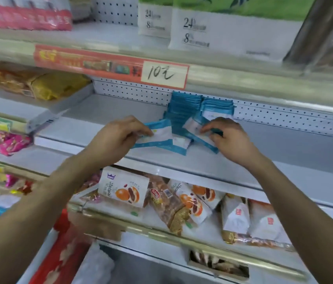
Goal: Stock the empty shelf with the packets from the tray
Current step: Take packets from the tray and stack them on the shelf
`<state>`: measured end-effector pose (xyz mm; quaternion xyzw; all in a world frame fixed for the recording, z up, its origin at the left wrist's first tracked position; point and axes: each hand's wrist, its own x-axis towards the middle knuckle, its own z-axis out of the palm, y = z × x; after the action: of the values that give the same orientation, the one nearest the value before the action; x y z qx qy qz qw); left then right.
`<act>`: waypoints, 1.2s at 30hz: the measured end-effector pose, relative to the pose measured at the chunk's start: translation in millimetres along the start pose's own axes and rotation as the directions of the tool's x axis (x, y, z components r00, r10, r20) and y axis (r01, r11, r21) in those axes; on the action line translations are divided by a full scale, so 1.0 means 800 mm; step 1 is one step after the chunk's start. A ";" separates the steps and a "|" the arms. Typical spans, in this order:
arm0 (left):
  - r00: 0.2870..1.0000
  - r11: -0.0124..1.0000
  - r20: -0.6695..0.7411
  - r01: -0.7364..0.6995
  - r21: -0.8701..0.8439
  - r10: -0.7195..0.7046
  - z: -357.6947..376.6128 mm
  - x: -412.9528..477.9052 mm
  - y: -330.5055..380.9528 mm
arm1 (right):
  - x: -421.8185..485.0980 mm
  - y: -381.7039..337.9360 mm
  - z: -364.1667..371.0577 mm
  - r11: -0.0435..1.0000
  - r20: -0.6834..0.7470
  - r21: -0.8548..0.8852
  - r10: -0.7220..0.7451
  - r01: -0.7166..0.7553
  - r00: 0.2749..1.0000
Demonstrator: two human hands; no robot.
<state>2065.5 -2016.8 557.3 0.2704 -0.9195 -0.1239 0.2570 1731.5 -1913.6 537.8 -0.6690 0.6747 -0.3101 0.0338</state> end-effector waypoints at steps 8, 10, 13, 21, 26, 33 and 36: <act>0.999 1.000 0.040 -0.025 -0.019 0.025 0.057 0.052 0.036 | 0.041 0.097 -0.020 0.969 0.083 -0.231 0.107 -0.085 0.991; 1.000 1.000 0.030 -0.001 0.003 0.001 0.060 0.057 0.039 | 0.057 0.112 -0.018 0.959 0.116 -0.276 0.107 -0.072 0.987; 1.000 0.999 0.015 0.021 0.036 -0.022 0.062 0.061 0.042 | 0.082 0.126 -0.016 0.947 0.133 -0.316 0.102 -0.056 0.986; 0.998 0.997 -0.020 0.067 0.047 -0.067 0.058 0.053 0.036 | 0.117 0.165 0.015 0.938 0.031 -0.347 0.013 -0.002 0.999; 0.994 0.992 0.005 0.111 0.059 -0.111 0.063 0.061 0.040 | 0.111 0.165 0.027 0.934 -0.071 -0.351 0.047 -0.069 0.996; 0.999 0.999 0.035 0.036 0.009 -0.036 0.088 0.095 0.048 | 0.083 0.100 -0.013 0.988 0.023 0.152 -0.019 0.015 1.000; 0.999 1.000 0.036 -0.023 -0.005 0.023 0.104 0.114 0.059 | 0.063 0.056 -0.037 0.924 0.252 0.365 -0.221 0.119 0.942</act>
<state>1934.5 -2021.9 542.2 0.2568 -0.9268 -0.1279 0.2423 1673.2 -1953.3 559.6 -0.7471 0.5366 -0.3242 0.2209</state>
